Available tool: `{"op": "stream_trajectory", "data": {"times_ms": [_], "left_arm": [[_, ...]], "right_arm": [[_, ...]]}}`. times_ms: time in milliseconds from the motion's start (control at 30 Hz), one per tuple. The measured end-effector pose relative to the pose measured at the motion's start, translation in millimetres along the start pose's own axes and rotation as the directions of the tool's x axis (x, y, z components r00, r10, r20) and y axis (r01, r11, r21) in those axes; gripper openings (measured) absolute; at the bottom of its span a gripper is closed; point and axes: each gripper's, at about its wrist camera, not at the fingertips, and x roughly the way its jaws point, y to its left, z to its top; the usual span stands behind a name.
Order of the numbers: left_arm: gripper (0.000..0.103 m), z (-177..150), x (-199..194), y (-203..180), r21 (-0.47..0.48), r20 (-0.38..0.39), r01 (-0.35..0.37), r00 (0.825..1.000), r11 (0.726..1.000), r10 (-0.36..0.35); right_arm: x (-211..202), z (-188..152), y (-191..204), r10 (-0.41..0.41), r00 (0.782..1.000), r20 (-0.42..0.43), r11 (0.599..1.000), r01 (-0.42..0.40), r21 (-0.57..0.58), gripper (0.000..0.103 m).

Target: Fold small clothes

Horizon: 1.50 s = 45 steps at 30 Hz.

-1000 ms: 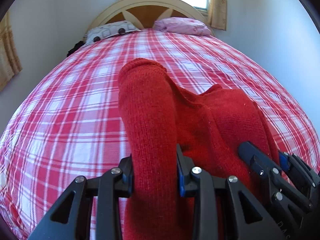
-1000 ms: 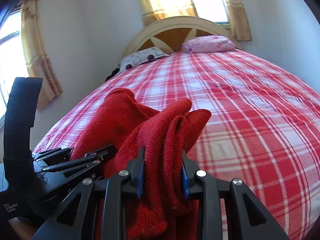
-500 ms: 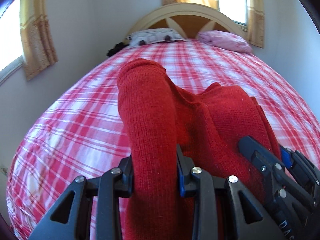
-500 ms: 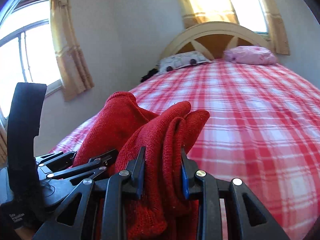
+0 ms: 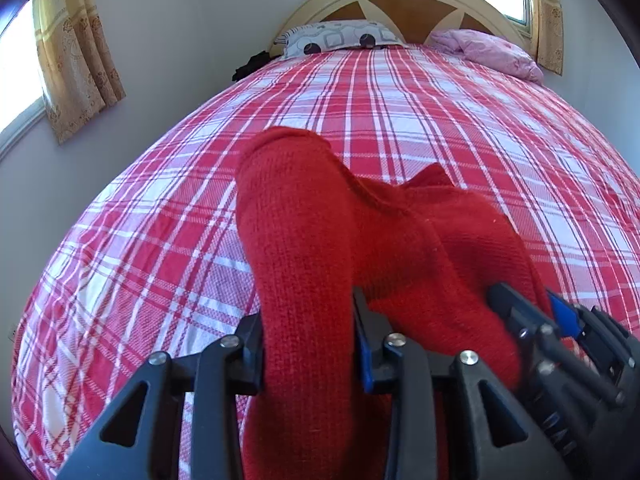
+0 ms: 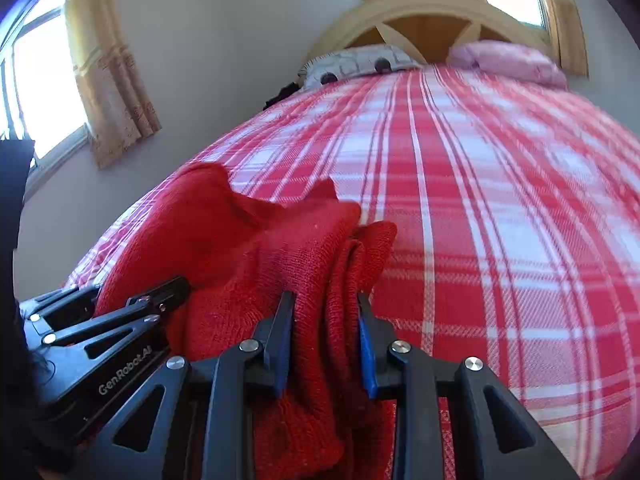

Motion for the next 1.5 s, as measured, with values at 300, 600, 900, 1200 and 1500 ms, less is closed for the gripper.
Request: {"op": "stream_trajectory", "data": {"times_ms": [300,600,900,1200,1500], "left_arm": [[0.074,-14.5,-31.0,44.5,-0.095,0.01,0.025,1.0,0.995,-0.024],[0.076,-51.9,-54.6,41.3,-0.089,0.017,-0.01,1.0,0.996,0.011],[0.079,-75.7,-61.3,31.9,-0.074,-0.021,-0.044,0.999,0.996,0.042],[0.088,-104.4,-110.0,31.5,-0.102,0.026,-0.063,0.998,0.993,0.066],[0.103,-130.2,-203.9,36.6,-0.119,0.253,-0.09,0.96,0.989,0.118]], "right_arm": [[-20.0,3.8,-32.9,0.099,0.995,-0.022,0.987,-0.095,0.127,0.034],[-90.2,-37.4,18.0,0.06,0.997,0.058,0.989,-0.051,-0.138,0.034],[-77.6,-71.5,14.4,0.053,0.995,-0.086,0.994,-0.06,-0.087,0.034],[-154.6,-99.7,18.5,0.014,0.999,0.039,0.999,-0.012,-0.043,0.044],[-247.6,-103.0,52.3,-0.066,0.948,0.312,0.989,0.104,-0.106,0.069]]}}
